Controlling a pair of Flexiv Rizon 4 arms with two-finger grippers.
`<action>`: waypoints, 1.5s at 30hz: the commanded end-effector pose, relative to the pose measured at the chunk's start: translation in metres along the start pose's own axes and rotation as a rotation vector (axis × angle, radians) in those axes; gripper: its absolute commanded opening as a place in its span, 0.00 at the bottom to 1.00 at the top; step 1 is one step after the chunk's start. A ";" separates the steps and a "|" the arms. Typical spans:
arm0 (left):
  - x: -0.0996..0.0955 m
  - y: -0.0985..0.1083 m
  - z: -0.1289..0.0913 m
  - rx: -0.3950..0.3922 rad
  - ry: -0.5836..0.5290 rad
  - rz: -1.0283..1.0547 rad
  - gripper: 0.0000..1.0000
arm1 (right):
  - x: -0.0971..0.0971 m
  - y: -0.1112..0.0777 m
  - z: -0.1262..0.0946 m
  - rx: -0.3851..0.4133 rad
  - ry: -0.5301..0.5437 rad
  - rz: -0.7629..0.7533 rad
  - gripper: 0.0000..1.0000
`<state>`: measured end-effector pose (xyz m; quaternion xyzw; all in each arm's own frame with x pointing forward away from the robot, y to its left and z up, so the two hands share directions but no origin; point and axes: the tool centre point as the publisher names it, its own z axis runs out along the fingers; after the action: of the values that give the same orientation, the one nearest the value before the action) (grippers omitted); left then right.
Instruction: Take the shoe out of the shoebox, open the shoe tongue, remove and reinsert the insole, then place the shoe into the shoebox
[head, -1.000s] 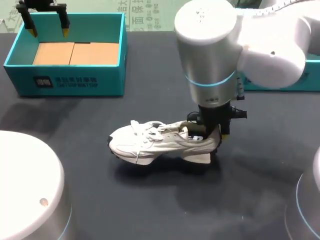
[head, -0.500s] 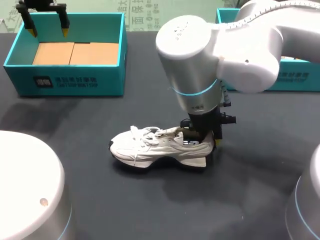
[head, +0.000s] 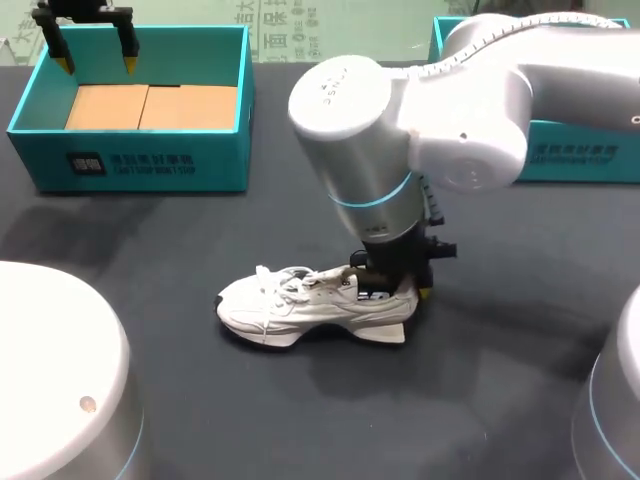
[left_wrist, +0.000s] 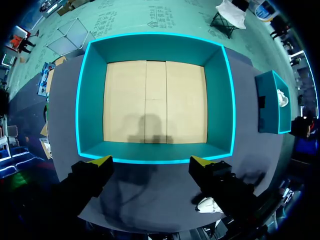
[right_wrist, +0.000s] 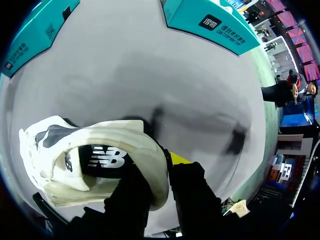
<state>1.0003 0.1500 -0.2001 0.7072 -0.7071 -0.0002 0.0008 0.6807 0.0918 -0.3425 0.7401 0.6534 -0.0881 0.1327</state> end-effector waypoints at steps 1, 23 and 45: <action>0.000 0.000 0.000 0.000 -0.001 0.000 1.00 | 0.006 0.001 0.006 0.011 -0.019 0.003 0.00; 0.000 0.000 0.000 0.000 -0.001 0.000 1.00 | 0.005 0.002 0.001 0.047 0.003 0.040 0.93; 0.000 0.000 0.000 0.000 -0.001 0.000 1.00 | -0.027 0.012 -0.077 0.036 0.650 -0.398 1.00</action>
<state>1.0003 0.1500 -0.2002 0.7072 -0.7071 -0.0002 0.0008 0.6891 0.1139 -0.2641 0.6741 0.7372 -0.0190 0.0412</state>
